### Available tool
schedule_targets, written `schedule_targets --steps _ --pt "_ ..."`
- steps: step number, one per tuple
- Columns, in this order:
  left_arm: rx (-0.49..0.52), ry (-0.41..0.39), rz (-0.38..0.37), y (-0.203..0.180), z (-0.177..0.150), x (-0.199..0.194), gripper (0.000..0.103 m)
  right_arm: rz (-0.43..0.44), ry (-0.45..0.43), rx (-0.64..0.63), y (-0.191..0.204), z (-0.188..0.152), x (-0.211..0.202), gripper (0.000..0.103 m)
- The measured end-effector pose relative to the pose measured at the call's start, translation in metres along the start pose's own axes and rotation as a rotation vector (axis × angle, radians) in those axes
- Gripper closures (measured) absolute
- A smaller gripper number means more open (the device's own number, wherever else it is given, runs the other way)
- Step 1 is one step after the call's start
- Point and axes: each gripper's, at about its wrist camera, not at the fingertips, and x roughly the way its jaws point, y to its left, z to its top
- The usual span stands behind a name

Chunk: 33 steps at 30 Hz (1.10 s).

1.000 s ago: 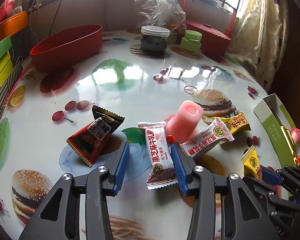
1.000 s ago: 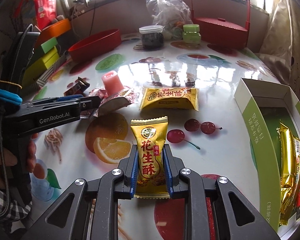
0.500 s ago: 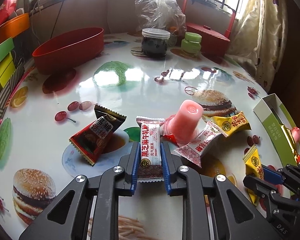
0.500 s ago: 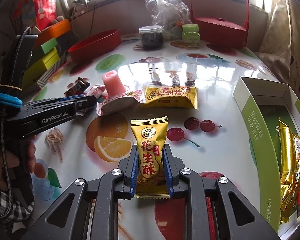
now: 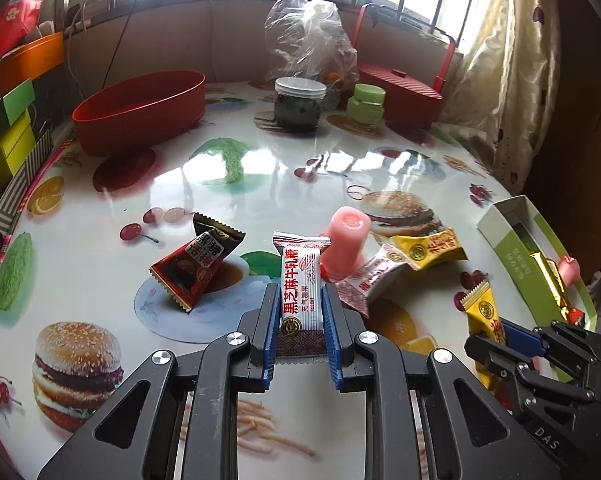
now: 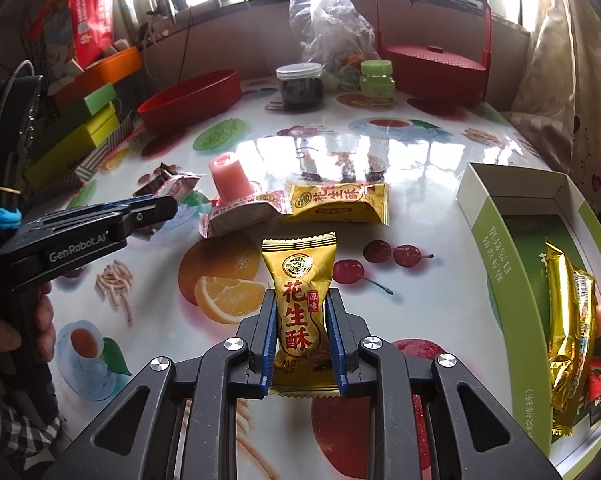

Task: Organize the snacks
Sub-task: 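Carry the white candy bar and yellow packet over the green box with both tools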

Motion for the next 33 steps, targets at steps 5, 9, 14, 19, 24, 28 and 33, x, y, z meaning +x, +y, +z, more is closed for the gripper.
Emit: schedule_targets --steps 5,9,14,19,24,28,33 --pt "0.008 -0.009 -0.009 -0.005 -0.001 -0.008 0.081 -0.002 -0.015 -0.001 0.0 0.0 -0.005 0.081" --pt "0.018 -0.022 -0.021 -0.01 0.0 -0.014 0.081 -0.007 -0.025 0.004 -0.001 0.0 -0.009 0.081" --pt "0.037 -0.031 -0.036 -0.02 0.002 -0.02 0.081 -0.013 -0.036 0.014 -0.005 -0.001 -0.015 0.081" --pt "0.062 -0.041 -0.057 -0.032 0.006 -0.025 0.081 -0.02 -0.051 0.027 -0.01 -0.001 -0.022 0.081" --pt "0.083 -0.046 -0.095 -0.047 0.009 -0.029 0.081 -0.033 -0.071 0.044 -0.018 0.0 -0.031 0.081" --pt "0.107 -0.048 -0.124 -0.062 0.012 -0.03 0.081 -0.05 -0.085 0.064 -0.026 0.0 -0.039 0.081" --pt "0.126 -0.047 -0.154 -0.078 0.017 -0.028 0.081 -0.08 -0.1 0.093 -0.039 -0.002 -0.05 0.081"
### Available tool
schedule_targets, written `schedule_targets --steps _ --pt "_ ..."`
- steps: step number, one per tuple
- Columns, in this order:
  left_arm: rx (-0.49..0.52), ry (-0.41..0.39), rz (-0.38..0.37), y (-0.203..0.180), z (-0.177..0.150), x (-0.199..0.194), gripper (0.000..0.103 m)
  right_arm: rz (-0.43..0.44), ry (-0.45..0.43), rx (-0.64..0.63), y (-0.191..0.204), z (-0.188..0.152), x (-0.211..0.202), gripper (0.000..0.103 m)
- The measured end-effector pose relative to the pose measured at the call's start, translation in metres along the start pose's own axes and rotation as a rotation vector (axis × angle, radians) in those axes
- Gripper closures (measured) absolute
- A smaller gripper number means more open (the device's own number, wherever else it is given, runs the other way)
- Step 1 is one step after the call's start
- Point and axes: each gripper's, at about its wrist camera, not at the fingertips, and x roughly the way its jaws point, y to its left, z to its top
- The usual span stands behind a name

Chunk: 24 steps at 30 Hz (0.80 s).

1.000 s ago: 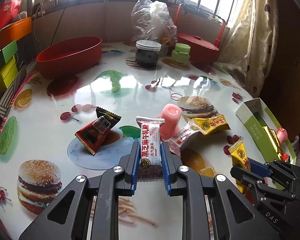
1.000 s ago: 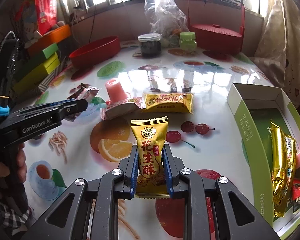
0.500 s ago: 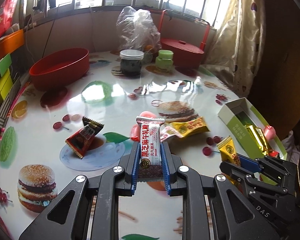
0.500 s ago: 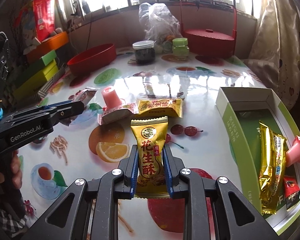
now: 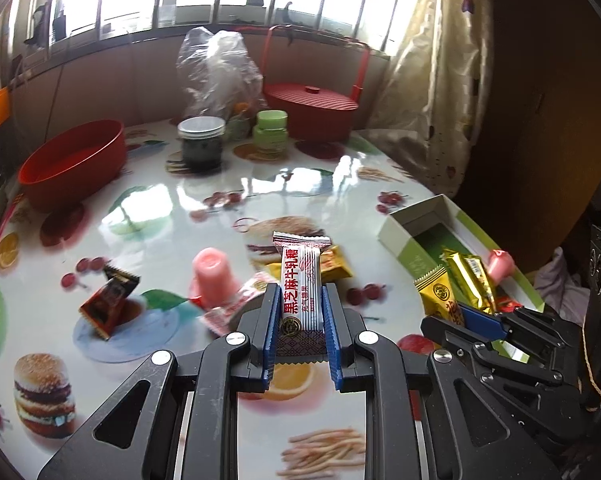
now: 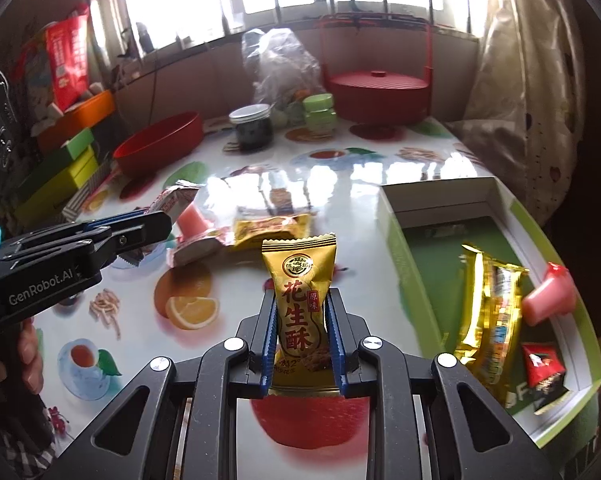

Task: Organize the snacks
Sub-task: 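Carry the white candy bar and yellow packet over the green box with both tools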

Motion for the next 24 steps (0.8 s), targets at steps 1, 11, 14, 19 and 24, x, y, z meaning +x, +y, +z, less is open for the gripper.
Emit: schedule_targets --steps 1,11,14,19,24 --pt "0.003 0.001 -0.01 -0.003 0.001 0.002 0.081 -0.003 -0.002 0.006 -0.002 0.0 -0.001 0.081" --pt "0.04 0.011 -0.087 -0.035 0.013 0.012 0.081 -0.073 -0.025 0.074 -0.034 -0.004 -0.021 0.081" --pt "0.05 0.017 -0.123 -0.046 0.016 0.016 0.081 -0.1 -0.025 0.093 -0.044 -0.007 -0.026 0.081" --pt "0.064 0.04 -0.17 -0.065 0.02 0.026 0.081 -0.155 -0.013 0.137 -0.064 -0.015 -0.033 0.081" --pt "0.08 0.052 -0.214 -0.084 0.023 0.035 0.081 -0.195 -0.01 0.173 -0.082 -0.022 -0.041 0.081"
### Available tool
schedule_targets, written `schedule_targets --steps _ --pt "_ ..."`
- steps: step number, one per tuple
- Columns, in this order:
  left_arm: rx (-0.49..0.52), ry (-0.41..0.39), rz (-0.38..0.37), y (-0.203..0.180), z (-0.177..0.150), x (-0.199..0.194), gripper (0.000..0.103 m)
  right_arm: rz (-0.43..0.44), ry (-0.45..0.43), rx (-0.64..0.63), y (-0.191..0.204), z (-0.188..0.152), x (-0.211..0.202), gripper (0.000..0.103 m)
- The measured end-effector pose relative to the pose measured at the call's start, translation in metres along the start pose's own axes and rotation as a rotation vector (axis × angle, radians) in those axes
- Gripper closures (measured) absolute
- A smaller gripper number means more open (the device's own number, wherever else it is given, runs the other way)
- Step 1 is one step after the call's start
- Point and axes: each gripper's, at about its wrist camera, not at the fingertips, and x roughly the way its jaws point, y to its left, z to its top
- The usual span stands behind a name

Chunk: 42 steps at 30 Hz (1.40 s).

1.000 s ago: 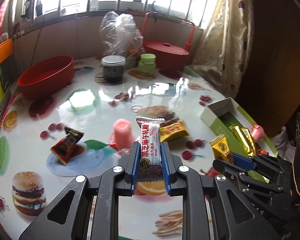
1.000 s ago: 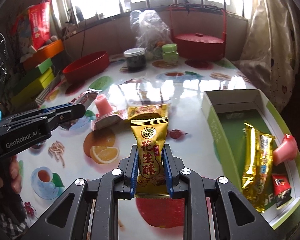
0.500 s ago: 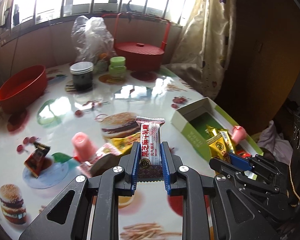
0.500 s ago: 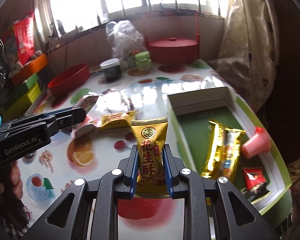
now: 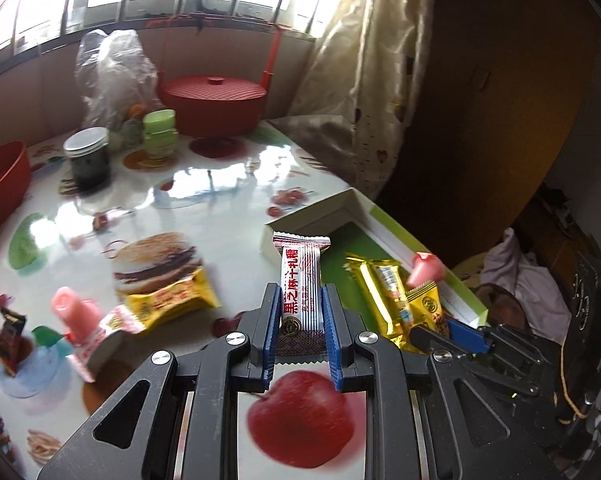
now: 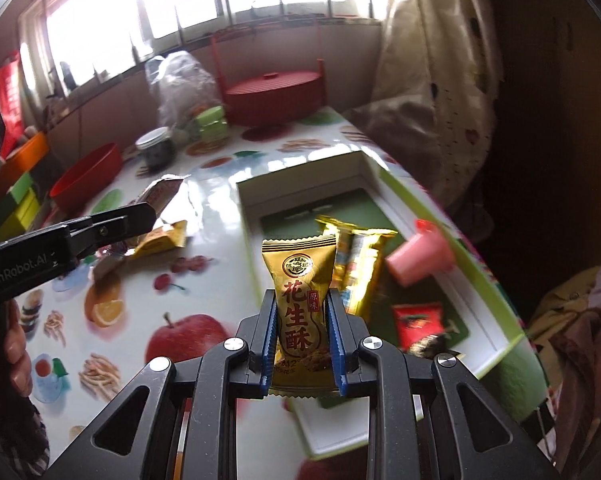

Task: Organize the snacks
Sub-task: 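Carry the white candy bar and yellow packet over the green box with both tools, then open both tools to drop the white bar and yellow packet into the box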

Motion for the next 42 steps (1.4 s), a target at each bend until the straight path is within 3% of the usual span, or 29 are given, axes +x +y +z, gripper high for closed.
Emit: schedule_targets --steps 16,42 --pt "0.051 0.086 -0.076 -0.04 0.0 0.041 0.081 -0.101 0.041 0.065 -0.038 -0.01 0.006 0.081" --pt "0.069 0.178 -0.075 -0.063 -0.008 0.086 0.081 -0.144 0.044 0.098 -0.062 -0.016 0.011 0.081"
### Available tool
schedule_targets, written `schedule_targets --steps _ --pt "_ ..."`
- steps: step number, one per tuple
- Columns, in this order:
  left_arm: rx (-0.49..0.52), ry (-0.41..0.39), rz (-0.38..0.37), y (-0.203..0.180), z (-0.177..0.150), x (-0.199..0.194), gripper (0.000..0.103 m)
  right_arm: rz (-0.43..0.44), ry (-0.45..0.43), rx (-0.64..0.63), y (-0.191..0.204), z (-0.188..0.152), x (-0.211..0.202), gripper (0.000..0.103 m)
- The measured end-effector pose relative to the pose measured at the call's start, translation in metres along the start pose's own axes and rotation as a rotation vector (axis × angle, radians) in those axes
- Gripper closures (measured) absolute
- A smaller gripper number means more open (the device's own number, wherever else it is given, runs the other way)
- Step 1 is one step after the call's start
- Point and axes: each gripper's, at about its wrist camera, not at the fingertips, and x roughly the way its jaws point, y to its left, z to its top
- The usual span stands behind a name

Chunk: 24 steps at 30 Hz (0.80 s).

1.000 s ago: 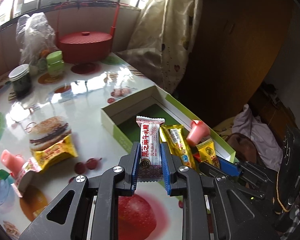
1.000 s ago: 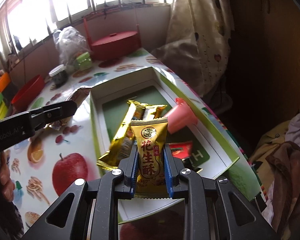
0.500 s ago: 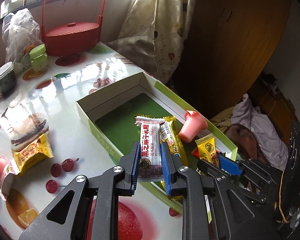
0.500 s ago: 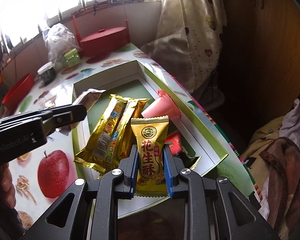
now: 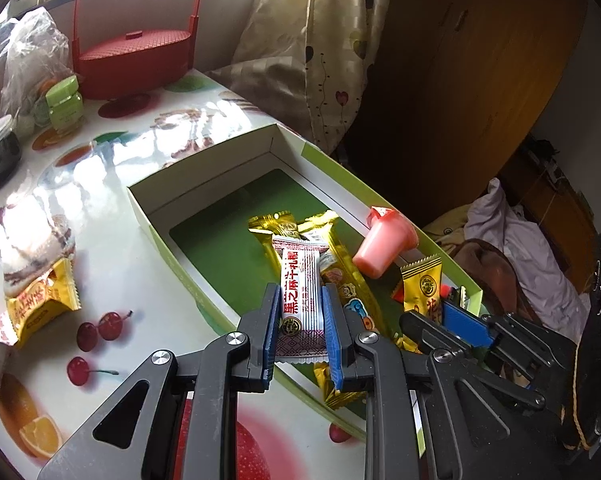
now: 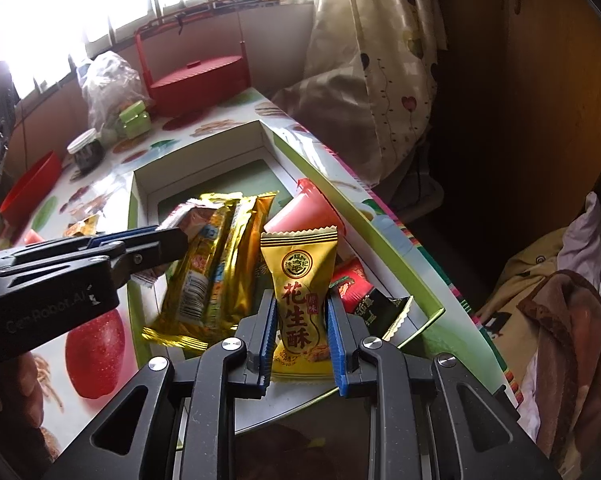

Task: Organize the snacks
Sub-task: 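Open both tools to drop the white bar and yellow packet into the box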

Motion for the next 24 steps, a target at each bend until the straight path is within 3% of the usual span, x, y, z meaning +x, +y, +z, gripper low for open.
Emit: schedule_targets --steps 13,23,24 --pt "-0.01 0.014 -0.011 -0.0017 -0.0019 0.0021 0.081 0.005 -0.003 0.002 0.0007 -0.0005 -0.0022 0.077" --pt "-0.006 0.0 0.004 -0.0065 -0.004 -0.0054 0.073 0.0 -0.014 0.008 0.0019 -0.0018 -0.0077 0.069" --pt "-0.005 -0.004 0.004 -0.0066 -0.0045 -0.0073 0.068 0.001 -0.017 0.008 0.0025 -0.0017 -0.0092 0.067"
